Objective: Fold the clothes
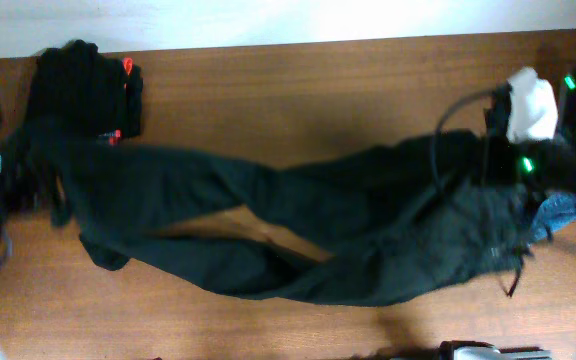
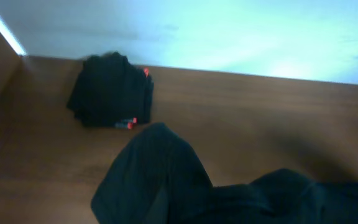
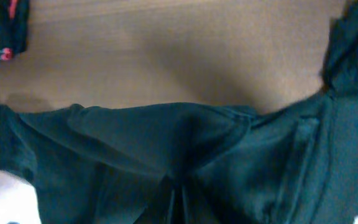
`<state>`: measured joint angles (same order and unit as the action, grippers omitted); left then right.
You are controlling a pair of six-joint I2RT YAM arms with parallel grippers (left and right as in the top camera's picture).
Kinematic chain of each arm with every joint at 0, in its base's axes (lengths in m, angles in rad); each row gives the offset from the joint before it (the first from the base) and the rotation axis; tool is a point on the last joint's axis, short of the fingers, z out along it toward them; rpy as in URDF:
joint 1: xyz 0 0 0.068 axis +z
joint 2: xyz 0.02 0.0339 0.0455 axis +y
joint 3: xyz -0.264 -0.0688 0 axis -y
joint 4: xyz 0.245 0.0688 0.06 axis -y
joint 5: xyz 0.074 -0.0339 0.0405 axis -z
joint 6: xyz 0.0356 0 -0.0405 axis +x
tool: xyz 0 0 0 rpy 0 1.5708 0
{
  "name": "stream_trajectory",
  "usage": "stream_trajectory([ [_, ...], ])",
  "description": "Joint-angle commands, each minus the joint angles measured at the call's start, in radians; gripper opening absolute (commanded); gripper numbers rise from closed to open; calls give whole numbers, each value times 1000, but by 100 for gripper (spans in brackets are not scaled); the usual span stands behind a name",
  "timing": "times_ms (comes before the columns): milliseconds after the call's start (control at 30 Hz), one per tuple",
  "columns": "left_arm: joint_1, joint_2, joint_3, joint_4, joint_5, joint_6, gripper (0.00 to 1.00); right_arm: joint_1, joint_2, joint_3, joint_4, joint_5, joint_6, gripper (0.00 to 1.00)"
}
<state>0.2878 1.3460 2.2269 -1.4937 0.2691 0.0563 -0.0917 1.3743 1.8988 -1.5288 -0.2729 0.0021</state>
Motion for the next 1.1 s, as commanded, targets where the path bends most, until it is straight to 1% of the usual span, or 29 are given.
stream_trajectory([
  [0,-5,127,-14,55,-23,17,0,2,101,14,74,5,-50,4],
  [100,-5,226,-14,90,-23,25,0,2,189,14,134,17,-51,4],
  [433,-24,582,-14,252,-24,54,0,2,490,14,451,43,-81,4],
  [533,-33,672,-14,305,-69,54,0,2,589,14,537,46,-81,4],
  [600,-37,718,-14,335,-127,55,0,2,649,14,587,46,-82,4],
  [667,-39,755,-14,365,-163,78,0,2,704,14,630,46,-113,4],
  [867,-39,814,-14,469,-166,103,0,2,816,14,731,47,-158,4],
  [900,-39,818,-14,484,-166,103,0,2,826,14,744,51,-160,9],
  [933,-39,828,-14,501,-166,104,0,2,834,14,754,56,-161,23],
  [1000,-39,841,-14,520,-171,107,0,2,841,14,761,68,-166,56],
  [1033,-39,846,-14,528,-176,107,0,2,843,14,761,68,-181,67],
  [1067,-39,851,-14,533,-182,107,1,2,843,14,762,68,-190,82],
])
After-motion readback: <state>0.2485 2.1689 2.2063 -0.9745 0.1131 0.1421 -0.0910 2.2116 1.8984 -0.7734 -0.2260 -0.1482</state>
